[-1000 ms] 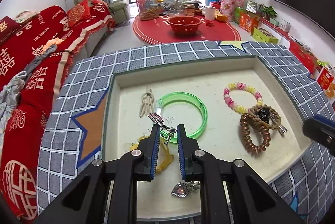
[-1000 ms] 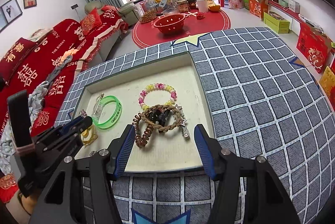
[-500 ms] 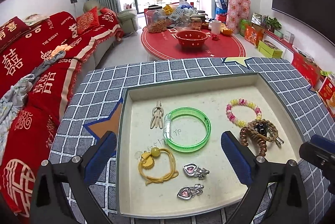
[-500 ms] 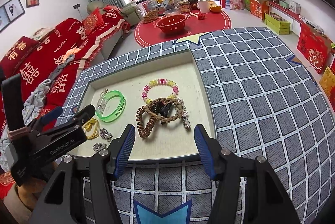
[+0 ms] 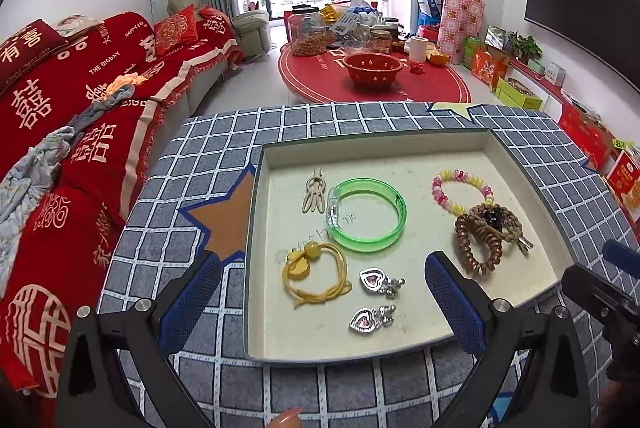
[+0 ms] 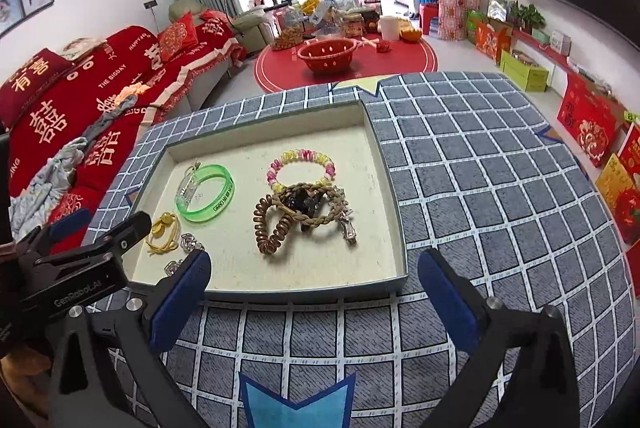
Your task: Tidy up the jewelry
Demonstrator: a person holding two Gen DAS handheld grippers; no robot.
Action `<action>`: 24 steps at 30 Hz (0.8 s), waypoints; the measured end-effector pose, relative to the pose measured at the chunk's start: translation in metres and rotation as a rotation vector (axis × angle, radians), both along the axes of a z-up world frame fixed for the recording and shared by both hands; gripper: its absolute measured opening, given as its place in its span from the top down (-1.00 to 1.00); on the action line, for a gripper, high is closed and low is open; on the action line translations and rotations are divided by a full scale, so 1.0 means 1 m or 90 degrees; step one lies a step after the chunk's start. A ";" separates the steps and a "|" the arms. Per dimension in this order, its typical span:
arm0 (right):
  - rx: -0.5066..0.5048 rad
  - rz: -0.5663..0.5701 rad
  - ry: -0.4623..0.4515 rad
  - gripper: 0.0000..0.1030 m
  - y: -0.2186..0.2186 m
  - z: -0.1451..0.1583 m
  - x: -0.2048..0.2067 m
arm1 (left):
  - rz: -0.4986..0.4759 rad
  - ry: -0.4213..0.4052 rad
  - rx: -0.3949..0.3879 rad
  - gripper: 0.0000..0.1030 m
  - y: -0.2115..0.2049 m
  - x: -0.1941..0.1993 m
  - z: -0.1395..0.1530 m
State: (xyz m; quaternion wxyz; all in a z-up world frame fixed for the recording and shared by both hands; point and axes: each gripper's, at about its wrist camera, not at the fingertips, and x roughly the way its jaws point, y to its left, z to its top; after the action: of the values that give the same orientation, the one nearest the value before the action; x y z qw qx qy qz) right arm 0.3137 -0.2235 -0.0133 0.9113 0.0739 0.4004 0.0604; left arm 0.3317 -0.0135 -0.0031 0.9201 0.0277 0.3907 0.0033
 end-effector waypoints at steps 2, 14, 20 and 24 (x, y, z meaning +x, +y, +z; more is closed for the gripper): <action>-0.002 0.005 -0.002 -0.99 0.002 0.000 -0.003 | 0.003 -0.007 0.007 -1.00 0.000 -0.007 0.001; -0.045 0.013 0.043 -0.99 0.012 -0.013 -0.028 | 0.000 -0.007 -0.002 -1.00 0.004 -0.057 -0.002; -0.054 -0.003 0.004 -0.99 0.011 -0.010 -0.057 | 0.007 -0.022 -0.014 -1.00 0.012 -0.093 -0.006; -0.053 -0.017 -0.024 -0.99 0.009 -0.008 -0.075 | 0.021 -0.044 -0.007 -1.00 0.013 -0.115 -0.007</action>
State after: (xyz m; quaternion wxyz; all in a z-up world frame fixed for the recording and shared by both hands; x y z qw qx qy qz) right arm 0.2387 -0.2146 -0.0213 0.9218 0.0401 0.3843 0.0328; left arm 0.2164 -0.0003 -0.0106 0.9330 0.0164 0.3592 0.0173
